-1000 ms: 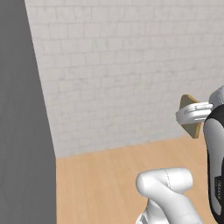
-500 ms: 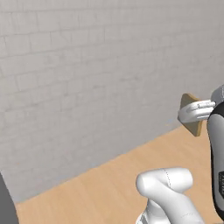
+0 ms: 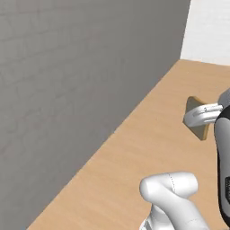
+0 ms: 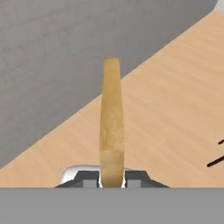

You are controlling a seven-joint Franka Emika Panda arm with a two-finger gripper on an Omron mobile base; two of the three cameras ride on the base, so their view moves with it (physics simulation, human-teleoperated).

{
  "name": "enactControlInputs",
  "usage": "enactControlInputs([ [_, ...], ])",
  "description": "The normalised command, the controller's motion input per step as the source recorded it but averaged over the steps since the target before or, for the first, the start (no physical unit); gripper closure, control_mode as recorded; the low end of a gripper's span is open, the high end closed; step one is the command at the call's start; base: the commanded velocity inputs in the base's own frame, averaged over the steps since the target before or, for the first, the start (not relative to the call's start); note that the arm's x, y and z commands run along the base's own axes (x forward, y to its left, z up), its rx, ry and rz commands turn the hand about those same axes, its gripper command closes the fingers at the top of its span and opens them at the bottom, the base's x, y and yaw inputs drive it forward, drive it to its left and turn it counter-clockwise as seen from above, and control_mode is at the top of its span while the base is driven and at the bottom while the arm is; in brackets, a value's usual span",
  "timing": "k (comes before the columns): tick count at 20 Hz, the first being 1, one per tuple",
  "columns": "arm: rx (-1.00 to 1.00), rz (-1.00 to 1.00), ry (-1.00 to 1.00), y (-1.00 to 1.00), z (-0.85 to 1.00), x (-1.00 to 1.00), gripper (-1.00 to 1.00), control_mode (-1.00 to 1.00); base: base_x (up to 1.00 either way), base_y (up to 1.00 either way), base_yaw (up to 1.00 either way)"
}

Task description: Start the toaster. Once the lever pops up, take the bread to the plate on the dining counter.

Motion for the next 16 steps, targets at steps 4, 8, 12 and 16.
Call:
enactControlInputs([
  [4, 0.0, 0.0, 0.0, 0.0, 0.0, 0.0, 1.0, 1.0, 0.61, 0.2, -0.71],
  [8, 0.0, 0.0, 0.0, 0.0, 0.0, 0.0, 1.0, 1.0, 0.81, 0.2, -0.61],
  [12, 0.0, 0.0, 0.0, 0.0, 0.0, 0.0, 1.0, 1.0, 0.95, 0.28, -0.52],
  [16, 0.0, 0.0, 0.0, 0.0, 0.0, 0.0, 1.0, 1.0, 1.0, 0.55, -0.3],
])
